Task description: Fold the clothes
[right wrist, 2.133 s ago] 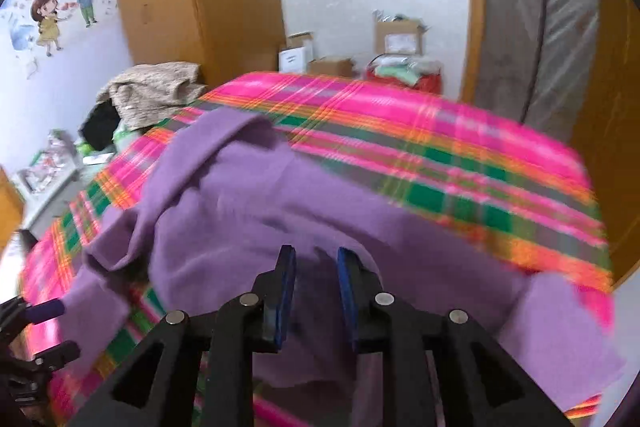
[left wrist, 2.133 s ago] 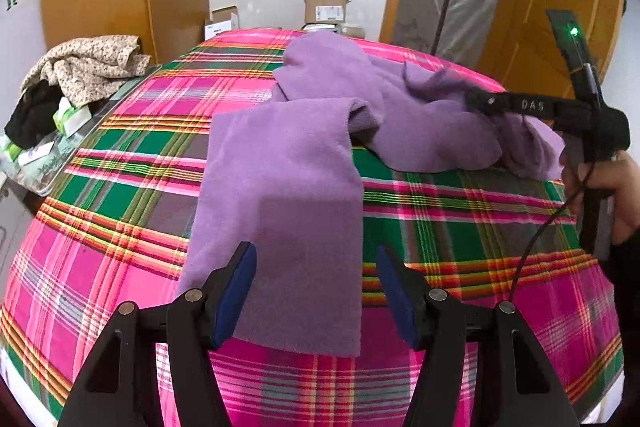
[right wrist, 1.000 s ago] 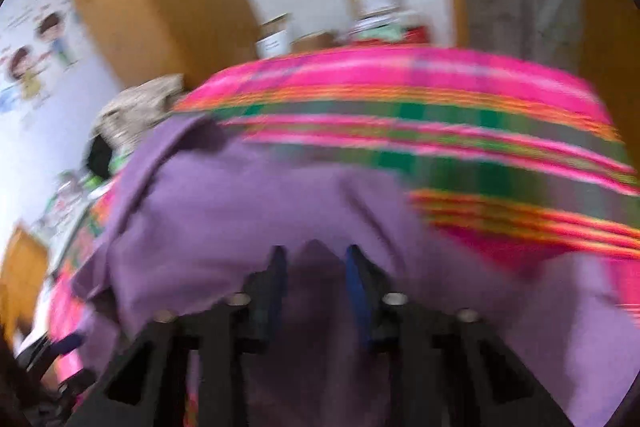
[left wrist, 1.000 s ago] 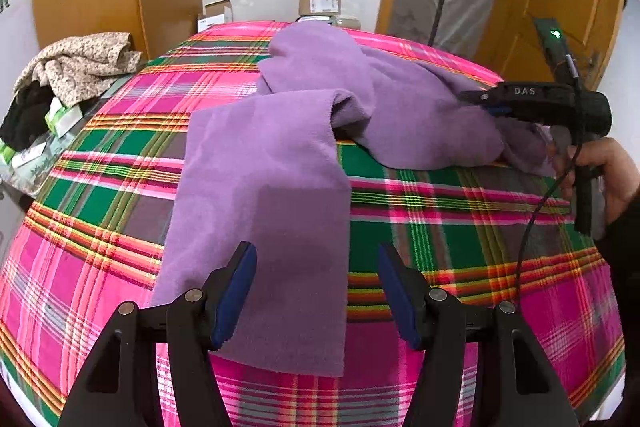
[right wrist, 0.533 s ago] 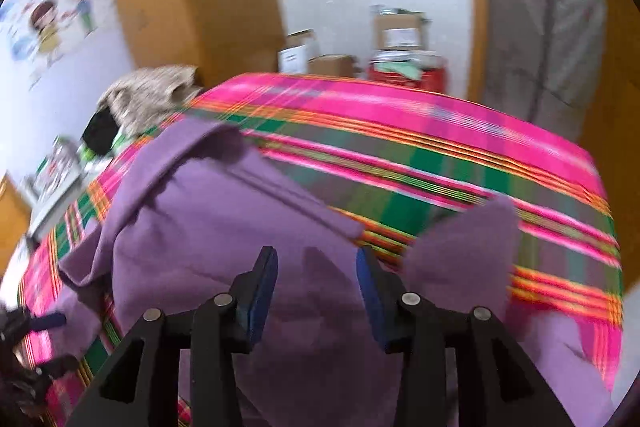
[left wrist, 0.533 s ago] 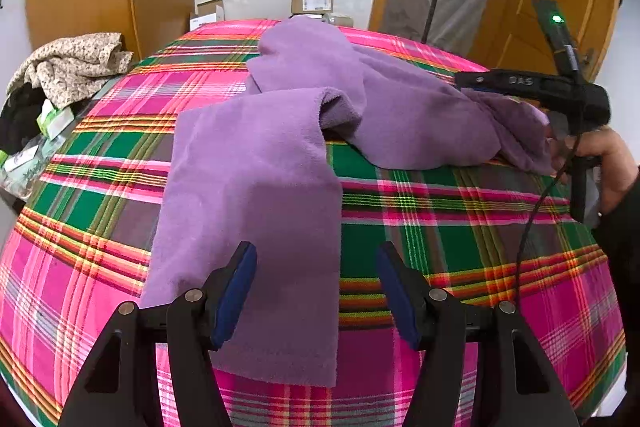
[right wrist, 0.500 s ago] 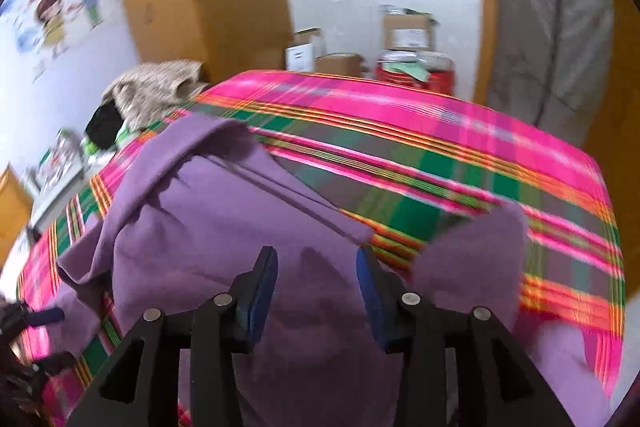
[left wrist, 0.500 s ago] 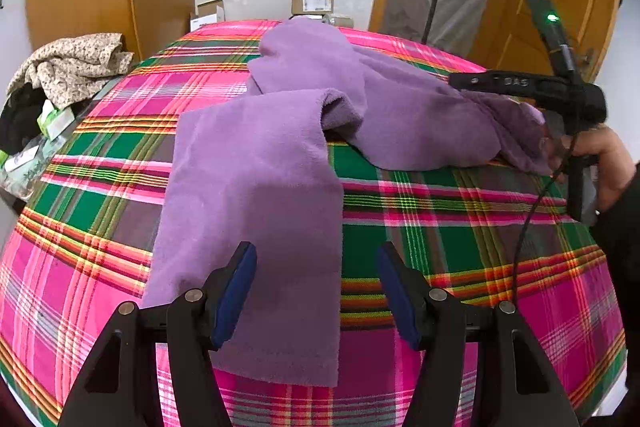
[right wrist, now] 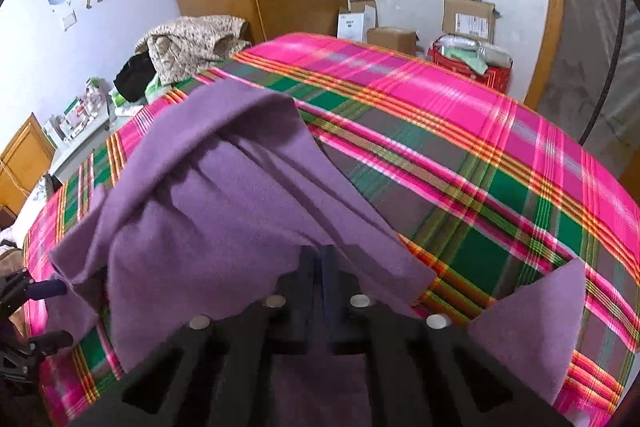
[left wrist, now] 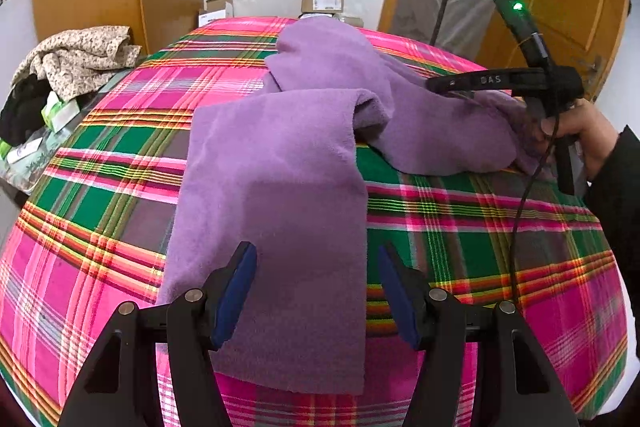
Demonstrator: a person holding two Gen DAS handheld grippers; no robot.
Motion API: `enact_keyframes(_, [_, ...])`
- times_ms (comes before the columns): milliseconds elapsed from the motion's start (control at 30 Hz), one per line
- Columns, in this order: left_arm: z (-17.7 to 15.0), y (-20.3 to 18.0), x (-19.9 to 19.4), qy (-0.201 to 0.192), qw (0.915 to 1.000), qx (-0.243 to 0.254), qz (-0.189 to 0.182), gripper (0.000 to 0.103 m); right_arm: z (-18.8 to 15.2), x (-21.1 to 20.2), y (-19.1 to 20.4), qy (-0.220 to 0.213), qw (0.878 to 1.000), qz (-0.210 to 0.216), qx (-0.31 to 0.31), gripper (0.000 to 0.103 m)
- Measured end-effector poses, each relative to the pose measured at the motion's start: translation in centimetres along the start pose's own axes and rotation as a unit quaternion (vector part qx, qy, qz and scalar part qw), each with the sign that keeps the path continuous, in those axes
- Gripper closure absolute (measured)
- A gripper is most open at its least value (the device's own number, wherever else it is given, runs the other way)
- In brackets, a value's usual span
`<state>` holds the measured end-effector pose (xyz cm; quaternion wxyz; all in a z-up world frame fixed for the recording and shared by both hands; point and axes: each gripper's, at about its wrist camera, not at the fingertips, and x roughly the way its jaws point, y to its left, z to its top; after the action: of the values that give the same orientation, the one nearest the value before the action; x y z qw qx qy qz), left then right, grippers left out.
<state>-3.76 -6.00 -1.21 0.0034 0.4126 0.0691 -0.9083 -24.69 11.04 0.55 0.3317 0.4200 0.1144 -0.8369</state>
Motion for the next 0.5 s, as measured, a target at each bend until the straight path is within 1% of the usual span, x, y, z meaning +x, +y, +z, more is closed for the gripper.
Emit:
enact_keyframes(200, [-0.1, 0.3, 0.1, 0.002, 1.0000, -0.006, 0.002, 0.039, -0.4, -2.5, 1.2, -0.028, 0.999, -0.007, -0.013, 0.100])
enact_keyframes(367, [-0.1, 0.5, -0.3, -0.001, 0.9999, -0.010, 0.006, 0.039, -1.7, -5.8, 3.2, -0.057, 0.998, 0.003, -0.022, 0.101])
enact_keyframes(500, [-0.1, 0.7, -0.8, -0.006, 0.9999, -0.013, 0.010, 0.039, -3.5, -9.7, 5.7, -0.089, 0.995, 0.017, -0.037, 0.101])
